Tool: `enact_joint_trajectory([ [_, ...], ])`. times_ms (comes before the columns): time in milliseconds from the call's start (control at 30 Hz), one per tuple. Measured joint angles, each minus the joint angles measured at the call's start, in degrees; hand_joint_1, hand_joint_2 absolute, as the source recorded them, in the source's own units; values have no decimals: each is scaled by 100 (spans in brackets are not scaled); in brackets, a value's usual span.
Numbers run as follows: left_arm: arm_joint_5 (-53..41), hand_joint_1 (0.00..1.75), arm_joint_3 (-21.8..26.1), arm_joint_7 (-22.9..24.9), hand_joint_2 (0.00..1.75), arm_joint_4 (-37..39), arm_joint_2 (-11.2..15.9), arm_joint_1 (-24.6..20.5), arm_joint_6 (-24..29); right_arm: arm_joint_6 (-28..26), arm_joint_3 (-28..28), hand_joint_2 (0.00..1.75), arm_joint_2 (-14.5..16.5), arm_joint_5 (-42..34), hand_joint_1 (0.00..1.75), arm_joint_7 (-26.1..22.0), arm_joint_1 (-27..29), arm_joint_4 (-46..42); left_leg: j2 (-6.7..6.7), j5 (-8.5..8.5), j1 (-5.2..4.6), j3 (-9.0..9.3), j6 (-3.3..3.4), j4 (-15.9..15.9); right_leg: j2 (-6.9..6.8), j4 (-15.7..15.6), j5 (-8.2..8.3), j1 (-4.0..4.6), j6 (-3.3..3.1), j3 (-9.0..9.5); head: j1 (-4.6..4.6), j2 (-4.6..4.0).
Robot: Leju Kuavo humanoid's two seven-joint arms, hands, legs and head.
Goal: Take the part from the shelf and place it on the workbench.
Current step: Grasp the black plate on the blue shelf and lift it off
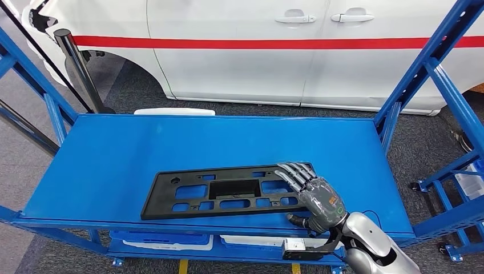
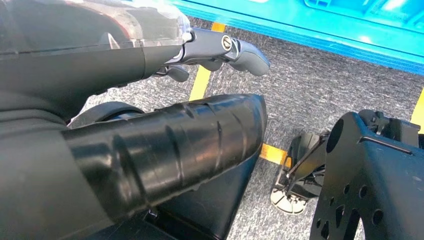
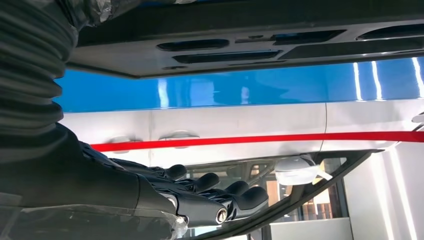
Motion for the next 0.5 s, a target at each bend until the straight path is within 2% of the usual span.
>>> enact_joint_trajectory([
  [233,0,0,0,-1,0,0,0,0,-5,38,49,175,-16,-15,0,14,-18,13,0,0,0,0,0,0,-1,0,0,0,0,0,0,0],
  [500,-2,0,0,2,0,0,0,0,-32,449,179,175,-64,-92,0,232,-329,114,0,0,0,0,0,0,0,0,1,-1,0,0,0,0],
])
